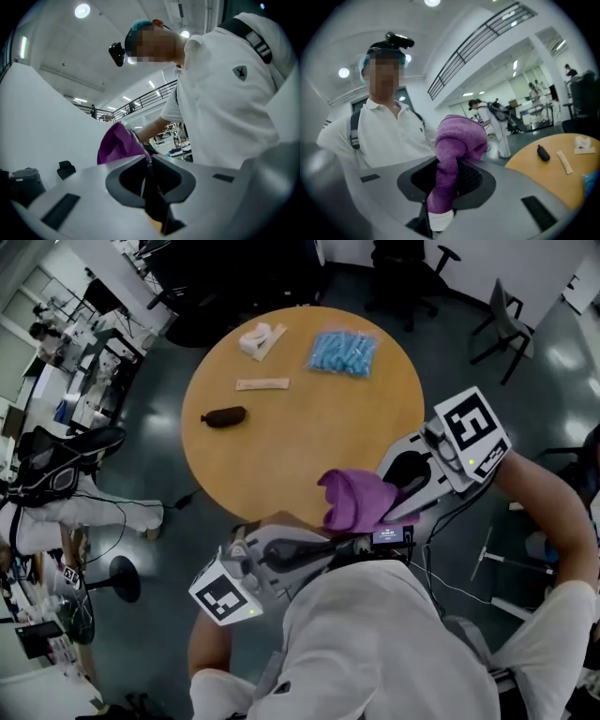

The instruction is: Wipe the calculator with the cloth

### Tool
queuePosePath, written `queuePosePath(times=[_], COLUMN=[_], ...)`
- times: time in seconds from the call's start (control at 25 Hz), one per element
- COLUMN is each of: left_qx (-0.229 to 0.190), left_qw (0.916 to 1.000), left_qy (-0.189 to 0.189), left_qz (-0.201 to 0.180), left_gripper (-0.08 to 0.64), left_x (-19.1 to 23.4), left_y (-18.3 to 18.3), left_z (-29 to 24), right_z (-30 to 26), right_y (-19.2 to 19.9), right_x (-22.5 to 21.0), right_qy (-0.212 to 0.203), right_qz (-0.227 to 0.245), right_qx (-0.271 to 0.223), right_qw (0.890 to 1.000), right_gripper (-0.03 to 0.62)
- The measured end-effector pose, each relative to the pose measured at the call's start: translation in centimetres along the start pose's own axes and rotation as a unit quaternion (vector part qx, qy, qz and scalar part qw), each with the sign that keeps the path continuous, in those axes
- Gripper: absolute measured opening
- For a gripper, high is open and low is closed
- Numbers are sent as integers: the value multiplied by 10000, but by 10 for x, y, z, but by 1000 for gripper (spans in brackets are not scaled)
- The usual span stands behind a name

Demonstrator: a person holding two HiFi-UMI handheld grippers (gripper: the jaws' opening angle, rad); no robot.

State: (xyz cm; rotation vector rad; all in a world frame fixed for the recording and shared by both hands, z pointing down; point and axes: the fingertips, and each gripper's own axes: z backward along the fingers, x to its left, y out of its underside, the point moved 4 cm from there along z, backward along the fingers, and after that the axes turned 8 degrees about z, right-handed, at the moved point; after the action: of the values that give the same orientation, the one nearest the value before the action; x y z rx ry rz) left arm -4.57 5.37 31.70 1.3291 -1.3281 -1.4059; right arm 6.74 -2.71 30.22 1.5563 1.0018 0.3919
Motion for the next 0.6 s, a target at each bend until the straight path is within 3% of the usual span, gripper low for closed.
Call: queuePosePath(times=[0.12,0.24,0.36,0.6], left_qx=[-75,-112,-173,-389], left_qw=[9999,9992,9982,9963], left_qy=[96,308,460,579], left_qz=[-107,-215,-349,-504], left_gripper=[43,43,43,44], left_x=[-9,-20,-27,-35], left_y=[-8,-18,-27,-41], left_z=[-9,-20,-27,-33], right_z=[-24,-33,-35,-43], right_y=[1,8,13,24], right_x=[10,19,20,10], right_qy=[-904,-1499,-1771,-1843], right_qz=[-218,-462,-666,-960], right_qx=[698,1037,1064,662], right_qw=[9932,9822,9762,9759], right_gripper=[100,100,100,100])
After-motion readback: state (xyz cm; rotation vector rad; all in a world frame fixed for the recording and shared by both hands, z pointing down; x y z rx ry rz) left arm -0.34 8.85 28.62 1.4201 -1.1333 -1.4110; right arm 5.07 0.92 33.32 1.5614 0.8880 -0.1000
